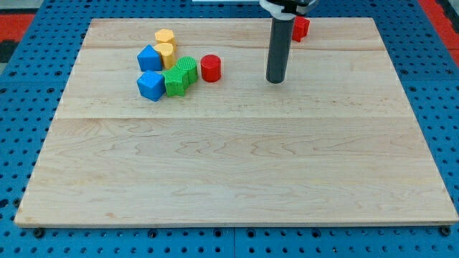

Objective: Push the green circle and yellow hexagon to the bottom side of the board

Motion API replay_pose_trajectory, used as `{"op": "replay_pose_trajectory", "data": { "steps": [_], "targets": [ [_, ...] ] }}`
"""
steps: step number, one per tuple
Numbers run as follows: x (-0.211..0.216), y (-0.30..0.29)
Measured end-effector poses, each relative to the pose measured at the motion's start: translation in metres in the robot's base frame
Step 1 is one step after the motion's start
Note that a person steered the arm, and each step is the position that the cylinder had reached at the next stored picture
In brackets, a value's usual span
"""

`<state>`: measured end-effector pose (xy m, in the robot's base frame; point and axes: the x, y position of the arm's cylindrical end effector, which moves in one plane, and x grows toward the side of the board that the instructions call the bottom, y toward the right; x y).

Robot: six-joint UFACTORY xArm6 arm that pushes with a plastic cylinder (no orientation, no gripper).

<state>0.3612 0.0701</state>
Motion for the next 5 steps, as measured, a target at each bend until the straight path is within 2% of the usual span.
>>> {"op": "replay_pose_trajectory", "data": {
  "steps": [1, 2, 3, 5],
  "targets": [
    [-0.016, -0.035],
    [-0.035, -0.025],
    [-0.118, -0.056],
    [-0.16, -0.206]
  ]
}}
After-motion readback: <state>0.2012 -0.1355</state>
